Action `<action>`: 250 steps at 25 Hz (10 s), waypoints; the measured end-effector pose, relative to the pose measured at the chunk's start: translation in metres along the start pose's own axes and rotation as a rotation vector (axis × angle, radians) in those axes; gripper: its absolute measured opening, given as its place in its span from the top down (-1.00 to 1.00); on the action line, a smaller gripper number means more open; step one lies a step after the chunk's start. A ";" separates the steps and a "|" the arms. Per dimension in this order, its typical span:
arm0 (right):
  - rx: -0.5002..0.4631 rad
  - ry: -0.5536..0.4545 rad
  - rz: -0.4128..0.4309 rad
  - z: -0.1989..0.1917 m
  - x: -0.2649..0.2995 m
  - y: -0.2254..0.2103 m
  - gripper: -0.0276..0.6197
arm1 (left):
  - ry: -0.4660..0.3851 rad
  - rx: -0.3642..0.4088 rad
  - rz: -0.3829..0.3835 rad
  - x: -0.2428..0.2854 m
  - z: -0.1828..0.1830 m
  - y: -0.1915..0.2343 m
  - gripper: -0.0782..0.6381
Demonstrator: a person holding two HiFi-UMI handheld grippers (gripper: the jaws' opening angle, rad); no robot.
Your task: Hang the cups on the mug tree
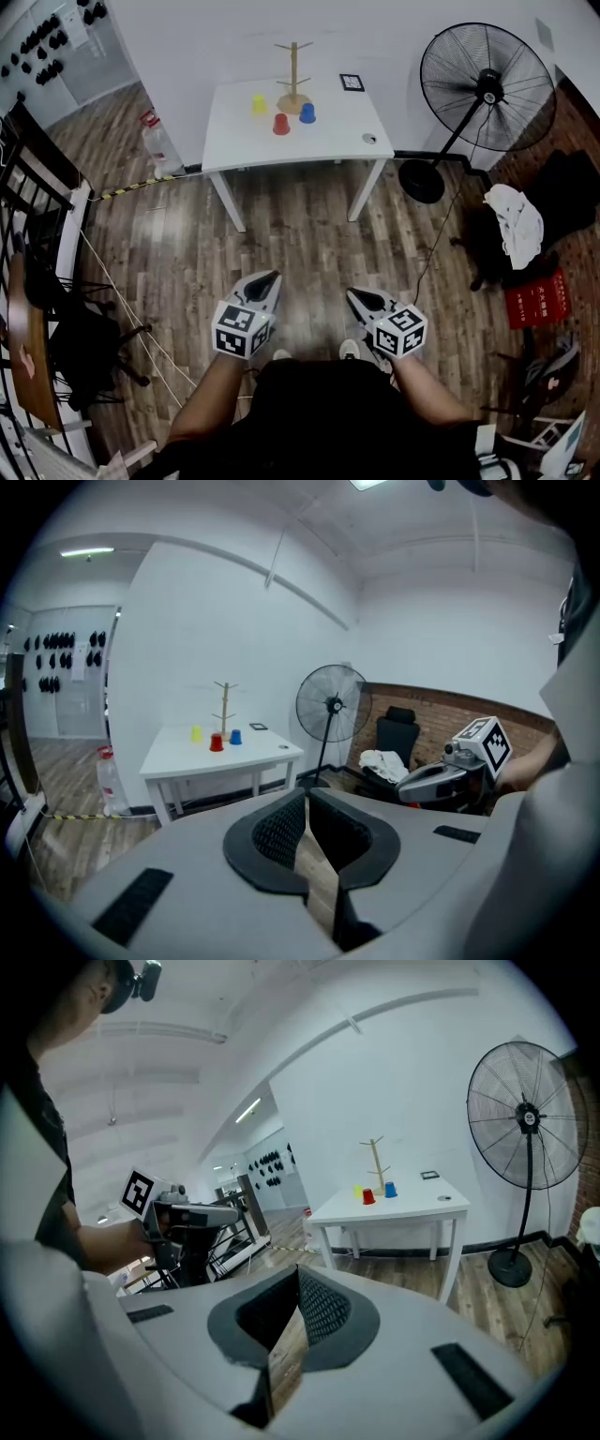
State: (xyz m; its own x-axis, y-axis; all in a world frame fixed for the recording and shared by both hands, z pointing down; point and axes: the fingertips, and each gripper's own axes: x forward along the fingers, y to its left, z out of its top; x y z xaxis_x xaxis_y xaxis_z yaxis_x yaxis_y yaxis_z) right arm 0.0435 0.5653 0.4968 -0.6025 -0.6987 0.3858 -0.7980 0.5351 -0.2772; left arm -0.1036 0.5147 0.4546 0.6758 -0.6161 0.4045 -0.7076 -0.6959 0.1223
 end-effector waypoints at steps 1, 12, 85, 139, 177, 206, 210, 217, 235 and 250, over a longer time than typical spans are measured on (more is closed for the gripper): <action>0.006 -0.004 0.001 0.001 0.003 0.004 0.90 | -0.003 0.000 -0.006 -0.002 0.000 0.003 0.70; -0.002 -0.005 -0.028 -0.003 0.026 0.053 0.90 | -0.005 0.000 -0.050 -0.038 -0.019 0.036 0.70; -0.012 0.055 0.090 0.173 0.268 -0.267 0.90 | 0.098 -0.041 0.056 0.301 0.131 0.228 0.70; -0.340 0.249 0.026 0.317 0.538 -0.451 0.90 | 0.130 -0.035 0.145 0.460 0.222 0.443 0.70; -0.309 0.311 0.004 0.323 0.545 -0.476 0.26 | 0.139 -0.028 0.127 0.467 0.228 0.443 0.70; -0.612 -0.034 -0.080 0.466 0.530 -0.416 0.26 | 0.128 -0.019 0.129 0.464 0.230 0.443 0.70; -0.642 -0.001 -0.090 0.458 0.543 -0.418 0.26 | 0.131 -0.026 0.138 0.459 0.227 0.445 0.70; -0.640 0.048 -0.089 0.446 0.554 -0.419 0.26 | 0.127 -0.033 0.146 0.454 0.226 0.448 0.70; -0.619 0.065 -0.065 0.428 0.535 -0.412 0.24 | 0.134 -0.018 0.105 0.462 0.229 0.445 0.70; -0.255 0.079 0.033 0.379 0.509 -0.432 0.90 | 0.140 -0.088 0.100 0.462 0.221 0.451 0.70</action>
State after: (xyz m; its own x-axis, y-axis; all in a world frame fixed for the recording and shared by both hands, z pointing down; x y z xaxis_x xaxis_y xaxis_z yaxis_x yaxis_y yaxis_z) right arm 0.0761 -0.2015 0.4795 -0.6173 -0.6452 0.4501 -0.7430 0.6663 -0.0639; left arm -0.0648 -0.1655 0.4960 0.5703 -0.6190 0.5399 -0.7892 -0.5952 0.1512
